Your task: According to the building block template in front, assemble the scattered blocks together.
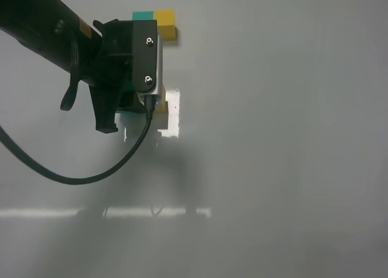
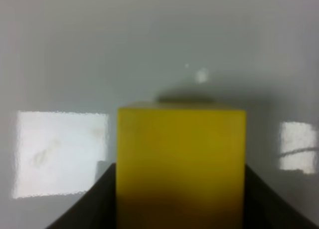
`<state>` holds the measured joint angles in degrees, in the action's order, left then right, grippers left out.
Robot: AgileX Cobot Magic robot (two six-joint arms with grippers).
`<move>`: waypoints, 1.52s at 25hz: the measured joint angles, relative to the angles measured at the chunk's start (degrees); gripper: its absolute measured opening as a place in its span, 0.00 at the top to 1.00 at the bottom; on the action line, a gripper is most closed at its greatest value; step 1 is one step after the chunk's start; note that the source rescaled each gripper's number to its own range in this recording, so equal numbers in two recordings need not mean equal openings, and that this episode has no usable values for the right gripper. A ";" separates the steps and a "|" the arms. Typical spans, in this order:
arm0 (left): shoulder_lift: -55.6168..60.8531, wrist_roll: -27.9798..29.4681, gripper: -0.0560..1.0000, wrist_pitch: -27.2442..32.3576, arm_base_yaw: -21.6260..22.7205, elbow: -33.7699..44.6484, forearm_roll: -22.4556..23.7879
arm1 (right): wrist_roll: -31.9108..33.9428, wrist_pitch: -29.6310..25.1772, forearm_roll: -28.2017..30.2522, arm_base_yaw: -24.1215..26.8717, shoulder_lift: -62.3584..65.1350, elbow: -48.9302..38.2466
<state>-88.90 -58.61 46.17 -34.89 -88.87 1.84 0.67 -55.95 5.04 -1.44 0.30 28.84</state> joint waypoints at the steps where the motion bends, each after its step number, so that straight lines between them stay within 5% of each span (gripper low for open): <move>1: -0.16 0.00 0.93 0.07 0.12 -0.05 0.00 | 0.00 0.00 0.00 0.00 0.00 0.00; 17: -0.28 0.19 0.93 1.71 1.12 -0.41 0.11 | 0.00 0.00 0.00 0.00 0.00 0.00; 19: -0.28 0.19 0.77 1.71 1.12 -0.41 0.11 | 0.00 0.00 0.00 0.00 0.00 0.00; 22: -0.28 0.19 0.28 1.31 1.12 -0.41 0.11 | 0.00 0.00 0.00 0.00 0.00 0.00; 24: -0.28 0.23 0.10 1.21 1.12 -0.47 -0.12 | 0.00 0.00 0.00 0.00 0.00 0.00; 32: 2.45 1.74 0.00 7.54 -2.89 -4.92 -1.84 | 0.00 0.00 0.00 0.00 0.00 0.00; 38: 8.13 9.62 0.00 18.27 -4.65 -10.24 4.92 | 0.00 0.00 0.00 0.00 0.00 0.00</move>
<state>-80.77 -48.99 64.44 -39.54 -99.12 6.76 0.67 -55.95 5.04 -1.44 0.30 28.84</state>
